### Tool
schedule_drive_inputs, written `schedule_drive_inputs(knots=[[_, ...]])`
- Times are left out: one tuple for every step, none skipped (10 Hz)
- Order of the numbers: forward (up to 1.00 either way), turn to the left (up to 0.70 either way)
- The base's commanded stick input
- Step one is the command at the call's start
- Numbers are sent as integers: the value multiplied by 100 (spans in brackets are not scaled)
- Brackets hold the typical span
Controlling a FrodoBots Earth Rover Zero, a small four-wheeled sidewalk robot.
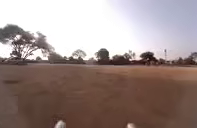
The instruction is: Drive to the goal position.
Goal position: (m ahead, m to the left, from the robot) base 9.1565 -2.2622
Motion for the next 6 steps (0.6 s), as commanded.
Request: schedule_drive_inputs(knots=[[70, 0], [70, 0], [70, 0], [70, 0], [70, 0], [70, 0]])
